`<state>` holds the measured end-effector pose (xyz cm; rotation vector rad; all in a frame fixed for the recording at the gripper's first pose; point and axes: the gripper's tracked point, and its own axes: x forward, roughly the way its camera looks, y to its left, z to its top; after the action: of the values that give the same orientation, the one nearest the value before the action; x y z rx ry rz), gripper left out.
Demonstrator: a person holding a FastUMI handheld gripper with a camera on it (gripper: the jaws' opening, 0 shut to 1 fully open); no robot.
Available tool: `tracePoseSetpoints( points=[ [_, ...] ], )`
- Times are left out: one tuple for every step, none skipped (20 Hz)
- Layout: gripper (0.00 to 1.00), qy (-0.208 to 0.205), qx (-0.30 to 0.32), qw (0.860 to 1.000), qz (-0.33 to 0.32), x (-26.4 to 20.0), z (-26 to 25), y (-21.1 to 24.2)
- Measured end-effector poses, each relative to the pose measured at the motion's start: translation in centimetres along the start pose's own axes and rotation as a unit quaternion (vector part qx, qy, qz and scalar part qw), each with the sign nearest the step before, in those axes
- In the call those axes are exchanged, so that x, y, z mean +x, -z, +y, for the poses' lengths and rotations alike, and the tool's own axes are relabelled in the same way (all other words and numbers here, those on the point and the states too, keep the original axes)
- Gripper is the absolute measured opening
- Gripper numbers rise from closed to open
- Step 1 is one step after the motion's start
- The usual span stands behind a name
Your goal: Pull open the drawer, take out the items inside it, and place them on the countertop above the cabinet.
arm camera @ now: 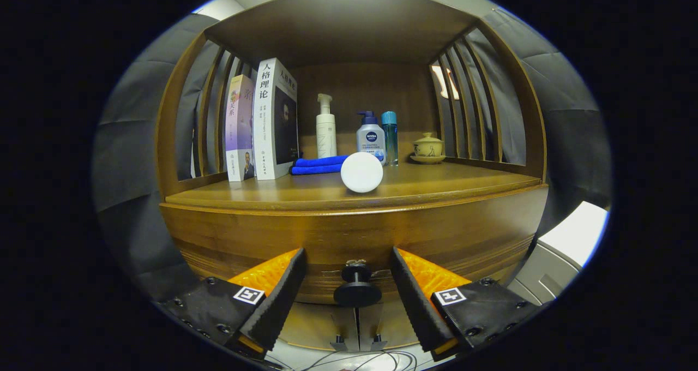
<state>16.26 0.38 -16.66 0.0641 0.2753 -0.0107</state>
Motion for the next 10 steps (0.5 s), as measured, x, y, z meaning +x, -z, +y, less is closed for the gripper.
tracePoseSetpoints(
  points=[
    [0.97, 0.003, 0.0, 1.0, -0.008, -0.5, -0.1, -0.7],
    [0.97, 0.006, 0.0, 1.0, -0.016, -1.4, -0.2, -1.5],
    [0.97, 0.009, -0.003, 1.0, -0.022, -2.5, -0.4, -2.3],
    [0.97, 0.012, -0.008, 0.999, -0.029, -3.7, -0.5, -3.1],
    [0.97, 0.015, -0.014, 0.999, -0.035, -4.9, -0.5, -4.0],
    [0.97, 0.015, -0.019, 0.999, -0.04, -6.1, -0.4, -4.7],
    [0.97, 0.016, -0.024, 0.999, -0.044, -7.4, -0.4, -5.4],
    [0.97, 0.022, -0.027, 0.998, -0.046, -8.7, -0.5, -6.0],
    [0.97, 0.025, -0.025, 0.998, -0.048, -10.0, -0.7, -6.4],
    [0.97, 0.025, -0.018, 0.998, -0.051, -11.2, -0.5, -6.9]
  ],
)
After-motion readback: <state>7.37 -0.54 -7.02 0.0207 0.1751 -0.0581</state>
